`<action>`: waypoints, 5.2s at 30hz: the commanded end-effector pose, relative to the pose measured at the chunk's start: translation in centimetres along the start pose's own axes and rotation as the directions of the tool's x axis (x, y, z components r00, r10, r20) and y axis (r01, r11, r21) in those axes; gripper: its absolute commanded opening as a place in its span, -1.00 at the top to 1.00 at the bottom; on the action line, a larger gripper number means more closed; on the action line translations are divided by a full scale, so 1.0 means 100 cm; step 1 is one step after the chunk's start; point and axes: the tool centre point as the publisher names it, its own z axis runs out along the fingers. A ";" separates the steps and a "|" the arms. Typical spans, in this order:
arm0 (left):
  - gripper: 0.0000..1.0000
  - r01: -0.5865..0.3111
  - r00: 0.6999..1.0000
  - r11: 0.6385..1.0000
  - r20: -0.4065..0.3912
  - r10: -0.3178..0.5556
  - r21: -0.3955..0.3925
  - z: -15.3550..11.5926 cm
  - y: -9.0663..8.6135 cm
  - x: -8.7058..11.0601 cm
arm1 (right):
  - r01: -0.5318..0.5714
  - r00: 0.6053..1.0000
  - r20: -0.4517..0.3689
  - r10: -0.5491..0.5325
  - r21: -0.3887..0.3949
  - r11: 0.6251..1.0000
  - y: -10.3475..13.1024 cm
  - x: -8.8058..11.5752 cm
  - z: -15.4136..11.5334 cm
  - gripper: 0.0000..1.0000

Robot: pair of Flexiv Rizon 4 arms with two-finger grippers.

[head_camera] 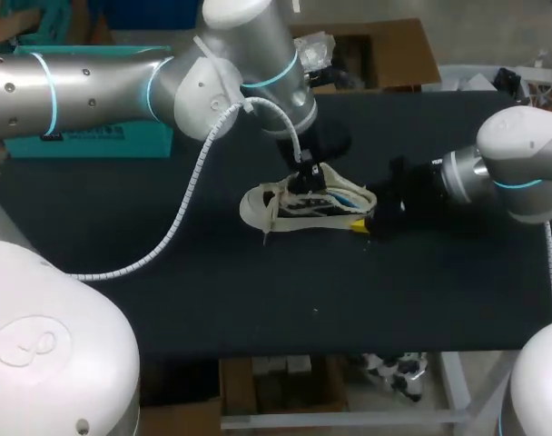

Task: Open the shoe tongue, take the insole out of the shoe, put the insole back into the shoe, and pack the shoe into the shoebox

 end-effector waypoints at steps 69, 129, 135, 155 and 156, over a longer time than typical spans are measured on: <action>1.00 -0.195 0.970 0.981 0.145 0.194 -0.008 0.021 -0.055 0.014 | 0.001 1.000 -0.002 -0.001 -0.004 1.000 -0.004 -0.001 0.002 1.00; 1.00 -0.266 0.786 0.501 -0.116 0.608 0.823 -0.165 -0.138 0.061 | -0.010 0.998 0.065 0.005 0.073 0.997 -0.010 0.015 -0.055 -1.00; 1.00 -0.194 0.814 0.500 -0.146 0.562 0.844 -0.189 -0.126 0.060 | 0.002 0.998 0.059 -0.011 0.136 0.991 -0.004 0.013 -0.076 -1.00; 1.00 -0.166 0.894 0.354 -0.011 0.449 0.920 -0.218 -0.075 0.047 | 0.097 0.995 -0.065 -0.080 0.330 0.939 0.026 -0.028 -0.103 -1.00; 1.00 -0.167 0.893 0.328 0.002 0.451 0.930 -0.223 -0.069 0.048 | 0.101 0.994 -0.068 -0.083 0.340 0.935 0.029 -0.030 -0.103 -1.00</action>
